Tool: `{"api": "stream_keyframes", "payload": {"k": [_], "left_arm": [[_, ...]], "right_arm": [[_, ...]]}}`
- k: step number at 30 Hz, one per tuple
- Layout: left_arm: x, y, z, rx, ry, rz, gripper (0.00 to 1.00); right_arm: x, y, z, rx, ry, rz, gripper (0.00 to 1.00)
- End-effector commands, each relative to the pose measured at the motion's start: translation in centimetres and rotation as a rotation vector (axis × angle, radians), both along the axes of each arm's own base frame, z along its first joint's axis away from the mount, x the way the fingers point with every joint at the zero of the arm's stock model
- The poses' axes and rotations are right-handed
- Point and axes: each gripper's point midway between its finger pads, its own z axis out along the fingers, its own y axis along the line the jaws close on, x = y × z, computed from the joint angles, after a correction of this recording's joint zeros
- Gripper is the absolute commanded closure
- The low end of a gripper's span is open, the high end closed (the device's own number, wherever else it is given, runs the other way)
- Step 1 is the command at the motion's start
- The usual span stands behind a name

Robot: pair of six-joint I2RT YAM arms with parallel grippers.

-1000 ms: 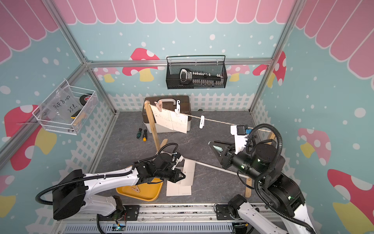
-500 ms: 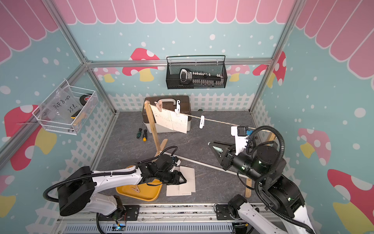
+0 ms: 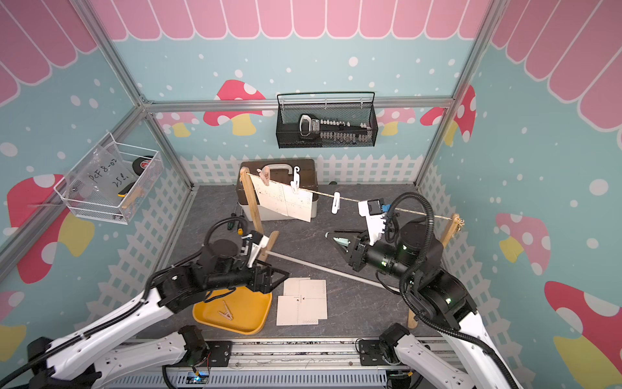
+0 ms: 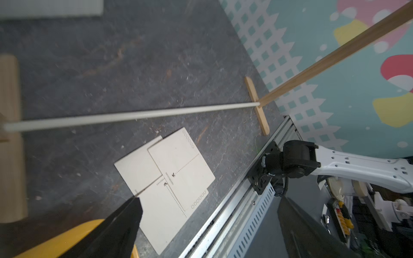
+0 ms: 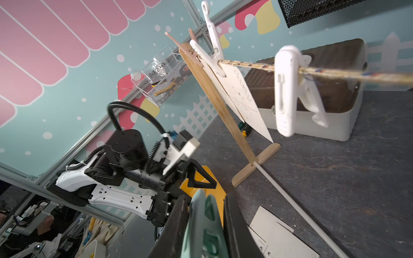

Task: Remove the postcards from the strings
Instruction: Place the clamp in the storage box.

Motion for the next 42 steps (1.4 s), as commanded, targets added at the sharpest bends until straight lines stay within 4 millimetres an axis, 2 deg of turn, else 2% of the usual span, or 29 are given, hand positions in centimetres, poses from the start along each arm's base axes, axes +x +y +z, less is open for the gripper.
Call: {"api": "stream_keyframes", "payload": {"k": [1,4,8,11,13,18,21,26,28,30,33,36,39,42], "left_arm": [[0.0,5.5,3.5,0.077,-0.265,0.115,0.0],[-0.7,9.6,7.4,0.026,-0.451,0.234,0.0],[-1.0,13.7,9.6,0.011,-0.557,0.386,0.0],[-1.0,17.2,9.9,0.006,-0.588,0.544,0.0],[-1.1,19.3,9.7,-0.006,-0.595,0.638,0.0],[-1.7,21.8,9.0,-0.011,-0.588,0.729,0.0],[-2.0,22.5,8.8,-0.019,-0.591,0.75,0.0],[-2.2,22.8,8.3,-0.051,-0.598,0.765,0.0],[-2.1,22.7,8.2,-0.054,-0.597,0.764,0.0],[-2.0,22.5,8.1,-0.053,-0.594,0.758,0.0],[-1.8,22.1,8.0,-0.053,-0.589,0.75,0.0],[-1.6,21.3,8.0,-0.072,-0.576,0.728,0.0],[-1.3,19.8,7.9,-0.081,-0.55,0.68,0.0],[-0.6,18.3,7.6,-0.066,-0.517,0.64,0.0]], "right_arm": [[-0.5,2.0,1.0,0.028,-0.061,0.081,0.97],[-0.7,4.8,-0.1,-0.06,-0.096,0.117,0.97],[-1.0,9.1,-1.8,-0.149,-0.111,0.176,0.97],[-0.9,12.7,-4.0,-0.185,-0.136,0.191,0.97],[-1.0,15.5,-6.5,-0.265,-0.16,0.196,0.97],[-2.1,21.6,-12.2,-0.419,-0.213,0.256,0.95],[-2.3,23.9,-15.5,-0.476,-0.218,0.268,0.93],[-3.9,27.5,-20.4,-0.488,-0.173,0.343,0.92],[-4.0,28.3,-22.2,-0.519,-0.156,0.353,0.88],[-3.8,28.7,-23.4,-0.539,-0.142,0.349,0.78],[-3.3,28.5,-23.7,-0.549,-0.143,0.319,0.62],[-2.8,28.0,-22.8,-0.543,-0.155,0.292,0.5],[-2.2,27.2,-21.9,-0.535,-0.169,0.263,0.43],[-1.8,26.2,-20.8,-0.522,-0.182,0.233,0.41]]}}
